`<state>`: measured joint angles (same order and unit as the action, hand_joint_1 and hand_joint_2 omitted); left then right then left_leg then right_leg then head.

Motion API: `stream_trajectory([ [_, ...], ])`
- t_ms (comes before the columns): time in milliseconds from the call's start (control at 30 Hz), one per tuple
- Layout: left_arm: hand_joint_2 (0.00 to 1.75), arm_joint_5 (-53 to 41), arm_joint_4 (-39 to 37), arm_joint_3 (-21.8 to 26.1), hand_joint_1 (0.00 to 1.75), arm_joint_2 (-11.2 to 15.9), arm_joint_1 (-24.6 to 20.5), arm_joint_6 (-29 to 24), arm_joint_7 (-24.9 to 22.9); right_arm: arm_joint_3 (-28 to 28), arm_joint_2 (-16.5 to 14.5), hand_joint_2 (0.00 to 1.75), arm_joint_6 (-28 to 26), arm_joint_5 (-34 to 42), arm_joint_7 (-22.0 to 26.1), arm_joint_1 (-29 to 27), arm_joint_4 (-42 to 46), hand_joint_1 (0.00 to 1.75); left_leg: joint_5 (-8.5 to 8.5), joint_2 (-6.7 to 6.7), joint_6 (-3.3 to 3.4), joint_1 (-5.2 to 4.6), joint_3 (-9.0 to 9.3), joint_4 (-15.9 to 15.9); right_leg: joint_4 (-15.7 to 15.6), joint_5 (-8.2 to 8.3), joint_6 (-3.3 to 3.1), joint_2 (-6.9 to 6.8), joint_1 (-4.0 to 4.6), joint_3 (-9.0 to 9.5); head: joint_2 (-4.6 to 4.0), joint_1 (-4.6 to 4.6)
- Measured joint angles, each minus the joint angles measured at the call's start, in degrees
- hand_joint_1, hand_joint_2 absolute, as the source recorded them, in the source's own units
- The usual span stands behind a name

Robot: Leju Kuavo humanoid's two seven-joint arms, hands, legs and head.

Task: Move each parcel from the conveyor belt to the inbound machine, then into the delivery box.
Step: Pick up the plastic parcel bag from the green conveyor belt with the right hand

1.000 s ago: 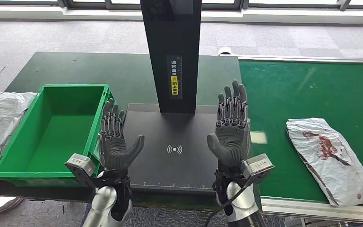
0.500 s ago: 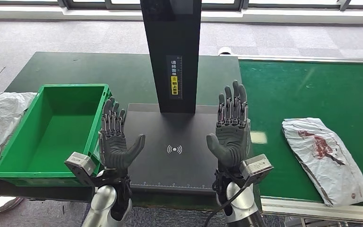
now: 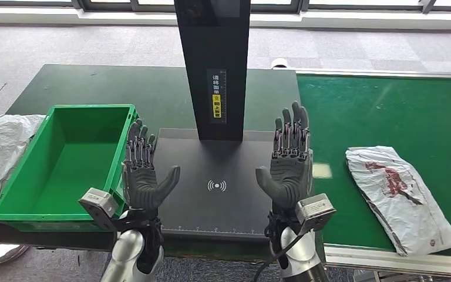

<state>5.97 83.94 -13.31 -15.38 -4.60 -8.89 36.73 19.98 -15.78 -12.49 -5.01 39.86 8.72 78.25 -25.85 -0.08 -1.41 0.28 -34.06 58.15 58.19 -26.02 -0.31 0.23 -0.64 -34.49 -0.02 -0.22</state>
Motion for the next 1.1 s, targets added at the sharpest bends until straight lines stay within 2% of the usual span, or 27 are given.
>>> stream_trajectory([
  [167,1.75,0.32,2.00,0.40,0.00,0.15,0.95,-0.83,0.43,-4.70,1.49,1.75,-9.38,-13.53,-3.91,-0.05,-0.32,0.00,0.00,-0.01,0.01,-0.02,0.00,0.00,-0.01,0.00,0.01,-0.01,-0.02,0.03,0.02,0.00],
  [300,1.75,0.45,3.25,1.56,0.00,0.19,2.37,-0.44,1.22,-10.80,2.62,1.75,-13.78,-21.47,-6.16,-0.04,-0.38,0.00,-0.01,-0.01,0.02,-0.06,-0.01,0.01,-0.02,0.01,0.02,-0.01,-0.06,0.03,0.02,0.00],
  [467,1.75,0.50,3.91,2.69,0.00,0.13,2.73,-0.36,1.54,-15.69,3.91,1.75,-17.01,-27.46,-8.57,0.15,-0.58,0.00,-0.02,-0.03,0.03,-0.06,0.00,0.01,-0.02,0.02,0.03,-0.01,-0.06,0.03,0.02,0.00],
  [933,1.75,0.50,4.29,4.57,0.00,-0.10,3.00,0.77,1.47,-19.34,4.17,1.75,-17.17,-30.09,-10.22,0.29,-0.75,0.00,-0.02,-0.02,0.03,-0.06,0.00,0.01,-0.02,0.01,0.03,-0.01,-0.05,0.03,0.01,0.00],
  [1100,1.75,0.12,4.27,4.91,0.00,-0.14,3.05,0.99,1.37,-19.89,4.17,1.75,-12.56,-25.92,-8.55,0.26,-0.73,0.00,-0.02,-0.02,0.03,-0.06,0.01,0.01,-0.02,0.01,0.03,-0.01,-0.05,0.03,0.02,0.00],
])
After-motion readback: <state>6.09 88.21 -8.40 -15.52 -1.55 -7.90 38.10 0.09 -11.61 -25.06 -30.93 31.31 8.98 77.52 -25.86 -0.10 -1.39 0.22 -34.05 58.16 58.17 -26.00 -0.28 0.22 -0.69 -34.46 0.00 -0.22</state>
